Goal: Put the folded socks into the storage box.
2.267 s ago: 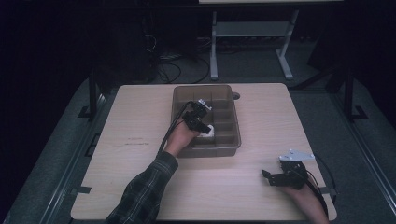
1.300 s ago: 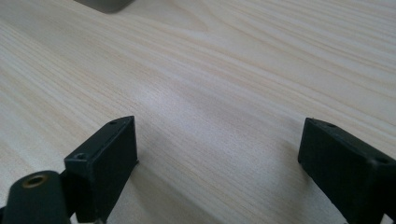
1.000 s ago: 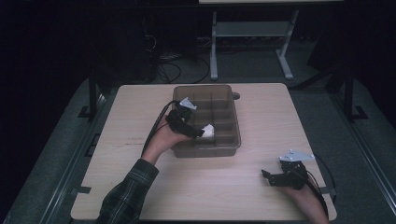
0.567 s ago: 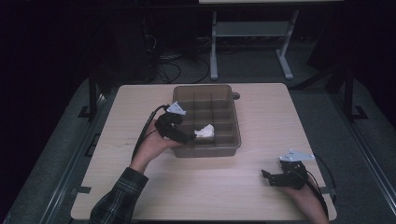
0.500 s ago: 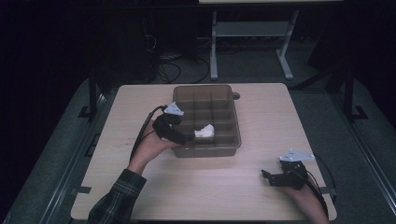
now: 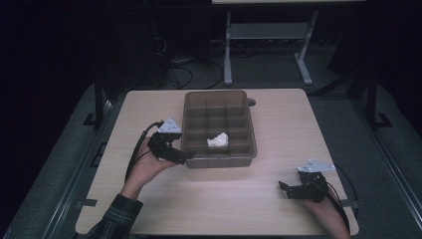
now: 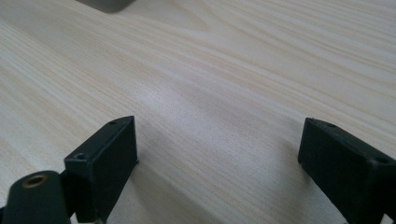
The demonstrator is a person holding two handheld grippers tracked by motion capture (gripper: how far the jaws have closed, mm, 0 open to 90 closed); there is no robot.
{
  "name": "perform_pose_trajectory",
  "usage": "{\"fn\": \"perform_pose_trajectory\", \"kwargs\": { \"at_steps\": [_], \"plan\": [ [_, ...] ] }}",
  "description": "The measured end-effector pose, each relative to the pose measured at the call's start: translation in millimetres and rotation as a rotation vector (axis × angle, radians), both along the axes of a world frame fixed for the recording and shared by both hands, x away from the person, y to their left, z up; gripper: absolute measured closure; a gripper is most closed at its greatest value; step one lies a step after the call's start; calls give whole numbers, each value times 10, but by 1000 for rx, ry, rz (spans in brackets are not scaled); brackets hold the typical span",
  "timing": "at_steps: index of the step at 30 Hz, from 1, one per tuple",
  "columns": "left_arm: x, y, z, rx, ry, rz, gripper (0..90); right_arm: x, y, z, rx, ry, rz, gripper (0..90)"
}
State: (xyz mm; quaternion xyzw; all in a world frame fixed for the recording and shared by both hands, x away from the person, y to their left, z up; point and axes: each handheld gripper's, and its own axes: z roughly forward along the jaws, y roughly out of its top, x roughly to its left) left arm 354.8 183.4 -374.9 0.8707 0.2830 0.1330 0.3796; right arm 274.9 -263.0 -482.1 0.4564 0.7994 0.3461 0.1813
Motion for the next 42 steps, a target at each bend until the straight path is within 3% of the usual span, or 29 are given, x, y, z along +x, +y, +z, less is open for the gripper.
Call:
{"fn": "perform_pose_trajectory", "kwargs": {
  "at_steps": [12,18,42],
  "plan": [
    [-255,282,-110,-8,-54,16,133,1,1,-1,0,-1,-1,113],
    [-354,426,-195,-27,-46,29,134,0,1,-1,0,0,-1,113],
    [-673,922,-570,-15,-58,110,133,0,1,-1,0,0,-1,113]
  ]
}}
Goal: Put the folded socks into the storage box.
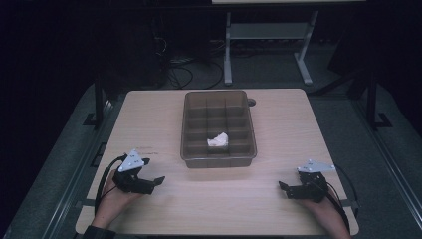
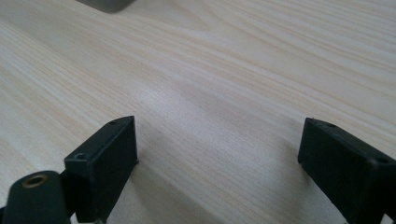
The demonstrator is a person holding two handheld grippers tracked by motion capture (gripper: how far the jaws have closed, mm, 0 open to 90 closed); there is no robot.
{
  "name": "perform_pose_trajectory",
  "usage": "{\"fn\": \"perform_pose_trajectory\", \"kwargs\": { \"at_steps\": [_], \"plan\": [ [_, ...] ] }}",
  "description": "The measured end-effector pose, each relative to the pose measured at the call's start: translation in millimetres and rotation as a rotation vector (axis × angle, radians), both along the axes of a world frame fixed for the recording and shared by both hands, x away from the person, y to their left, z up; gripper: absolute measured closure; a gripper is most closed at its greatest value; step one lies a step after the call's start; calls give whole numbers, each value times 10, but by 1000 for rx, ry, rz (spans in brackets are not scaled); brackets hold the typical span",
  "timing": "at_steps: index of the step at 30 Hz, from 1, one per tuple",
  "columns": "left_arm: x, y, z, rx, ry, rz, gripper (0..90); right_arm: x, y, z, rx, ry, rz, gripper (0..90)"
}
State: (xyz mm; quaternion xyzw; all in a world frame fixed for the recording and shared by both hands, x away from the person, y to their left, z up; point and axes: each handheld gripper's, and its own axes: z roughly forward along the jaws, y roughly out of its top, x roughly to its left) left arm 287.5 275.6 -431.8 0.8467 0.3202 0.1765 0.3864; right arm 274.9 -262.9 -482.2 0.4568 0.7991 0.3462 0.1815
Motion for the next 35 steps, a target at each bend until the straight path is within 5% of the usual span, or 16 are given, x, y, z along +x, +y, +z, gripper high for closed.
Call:
{"fn": "perform_pose_trajectory", "kwargs": {
  "at_steps": [22,35],
  "plan": [
    [-87,260,-412,35,78,68,133,0,1,-1,0,-2,6,113],
    [-86,298,-428,21,78,69,132,-1,1,-1,0,-2,9,113]
  ]
}}
